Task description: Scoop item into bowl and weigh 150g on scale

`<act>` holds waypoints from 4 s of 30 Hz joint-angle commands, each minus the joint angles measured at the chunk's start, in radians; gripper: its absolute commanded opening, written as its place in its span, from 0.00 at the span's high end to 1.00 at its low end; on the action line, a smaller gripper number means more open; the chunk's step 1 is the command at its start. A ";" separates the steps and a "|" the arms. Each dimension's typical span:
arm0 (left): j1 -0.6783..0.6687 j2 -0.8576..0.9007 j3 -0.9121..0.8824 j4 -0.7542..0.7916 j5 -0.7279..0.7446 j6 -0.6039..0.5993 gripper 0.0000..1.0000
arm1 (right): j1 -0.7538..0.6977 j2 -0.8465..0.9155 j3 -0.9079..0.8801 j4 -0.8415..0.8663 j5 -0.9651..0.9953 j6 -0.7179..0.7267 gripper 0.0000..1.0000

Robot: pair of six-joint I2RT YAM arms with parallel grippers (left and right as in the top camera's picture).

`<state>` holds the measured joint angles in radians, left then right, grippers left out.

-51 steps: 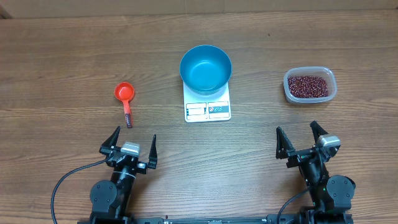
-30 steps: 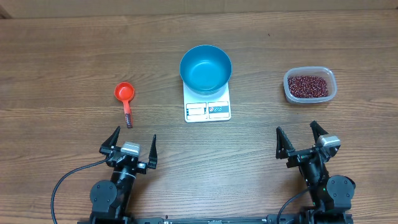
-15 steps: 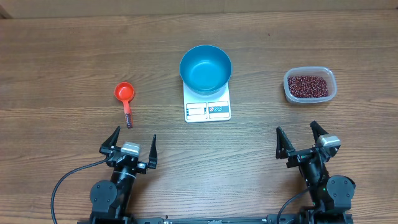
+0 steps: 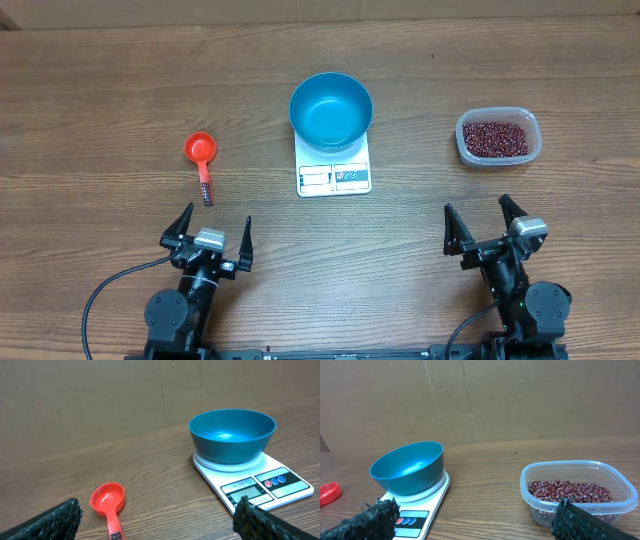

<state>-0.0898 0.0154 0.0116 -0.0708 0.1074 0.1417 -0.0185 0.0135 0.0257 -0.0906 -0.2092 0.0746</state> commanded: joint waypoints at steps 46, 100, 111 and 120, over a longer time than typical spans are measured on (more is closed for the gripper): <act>0.005 -0.011 -0.007 0.000 -0.010 0.011 0.00 | 0.006 -0.011 -0.006 0.003 0.007 -0.001 0.00; 0.005 -0.011 -0.002 0.000 0.016 -0.041 0.00 | 0.006 -0.011 -0.006 0.003 0.007 -0.001 0.00; 0.005 0.034 0.096 -0.046 0.023 -0.079 0.00 | 0.006 -0.011 -0.006 0.003 0.007 -0.001 0.00; 0.005 0.227 0.270 -0.119 0.024 -0.102 0.00 | 0.006 -0.011 -0.006 0.003 0.007 -0.001 0.00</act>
<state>-0.0898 0.1890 0.2176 -0.1879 0.1196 0.0738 -0.0185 0.0135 0.0257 -0.0906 -0.2092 0.0742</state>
